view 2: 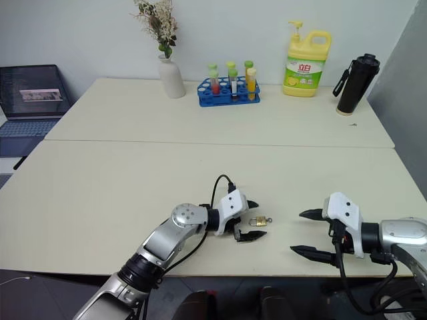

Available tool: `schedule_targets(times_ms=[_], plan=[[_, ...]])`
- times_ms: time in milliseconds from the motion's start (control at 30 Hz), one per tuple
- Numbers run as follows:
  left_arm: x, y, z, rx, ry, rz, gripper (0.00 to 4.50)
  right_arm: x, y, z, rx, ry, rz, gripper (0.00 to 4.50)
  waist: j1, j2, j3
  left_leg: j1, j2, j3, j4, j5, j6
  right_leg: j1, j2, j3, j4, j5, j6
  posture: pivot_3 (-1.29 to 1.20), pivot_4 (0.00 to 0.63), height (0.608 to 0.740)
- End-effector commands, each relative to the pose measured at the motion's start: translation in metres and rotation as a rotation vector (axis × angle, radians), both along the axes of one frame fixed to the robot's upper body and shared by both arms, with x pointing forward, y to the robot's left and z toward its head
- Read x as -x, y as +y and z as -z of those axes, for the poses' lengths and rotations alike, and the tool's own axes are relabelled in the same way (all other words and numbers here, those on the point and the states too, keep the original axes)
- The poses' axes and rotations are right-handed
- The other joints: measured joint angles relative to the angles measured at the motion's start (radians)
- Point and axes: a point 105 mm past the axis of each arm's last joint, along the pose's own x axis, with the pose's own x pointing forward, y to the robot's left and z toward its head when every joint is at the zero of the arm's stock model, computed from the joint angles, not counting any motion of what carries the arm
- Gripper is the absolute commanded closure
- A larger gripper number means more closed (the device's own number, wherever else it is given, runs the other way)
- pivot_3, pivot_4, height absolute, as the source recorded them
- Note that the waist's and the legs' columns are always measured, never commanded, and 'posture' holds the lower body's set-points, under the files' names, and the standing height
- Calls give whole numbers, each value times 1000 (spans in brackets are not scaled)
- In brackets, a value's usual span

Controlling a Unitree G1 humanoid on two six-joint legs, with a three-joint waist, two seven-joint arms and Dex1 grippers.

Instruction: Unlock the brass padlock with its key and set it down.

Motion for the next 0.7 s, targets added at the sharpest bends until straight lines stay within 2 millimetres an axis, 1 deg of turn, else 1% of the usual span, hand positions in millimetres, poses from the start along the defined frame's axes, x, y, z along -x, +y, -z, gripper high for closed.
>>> schedule_targets(times_ms=[33, 200, 300, 467, 500, 600, 633, 700], plan=[[1, -1, -4, -3, -32, 7, 12, 0, -1, -10, 3, -53, -7, 0, 0, 0, 0, 0, 0, 0, 0, 0, 0, 0, 0, 0, 0, 0, 0, 0, 150, 740], [4, -2, 3, -24, -10, 11, 12, 1, 0, -10, 1, -59, -16, 0, 0, 0, 0, 0, 0, 0, 0, 0, 0, 0, 0, 0, 0, 0, 0, 0, 150, 740], [4, -4, 6, -31, -5, 9, 576, -1, 1, -10, 0, -66, -18, 0, 0, 0, 0, 0, 0, 0, 0, 0, 0, 1, 0, 0, 0, 0, 0, 0, 150, 740], [2, -6, 12, -50, 8, 3, 2132, -2, 4, -11, -3, -69, -29, 0, 2, 0, 0, 0, 0, 0, 0, 0, 0, 1, 0, 0, 0, 0, 0, 0, 150, 740], [1, -7, 14, -56, 10, 2, 2374, -2, 4, -11, -3, -68, -31, 0, 2, 0, 0, 0, 0, 0, 0, 0, 0, 1, 0, 0, 0, 0, 0, 0, 150, 740], [1, -7, 15, -60, 13, 8, 3373, -3, 6, -12, -7, -72, -36, 0, 2, 0, -1, 0, -1, -1, 0, 0, 0, 1, -1, 0, 0, 0, 0, 0, 150, 740], [0, -7, 15, -60, 14, 8, 3538, -3, 6, -12, -8, -72, -36, 0, 3, 0, -1, 0, -1, 0, 0, 0, 0, 1, -1, 0, 0, 0, 0, 0, 150, 740], [1, -6, 16, -64, 13, 8, 3533, -3, 7, -13, -12, -75, -38, 0, 3, 0, -1, 0, -1, -1, 0, 0, 0, 1, -1, -1, 0, 0, 0, 0, 150, 740]])
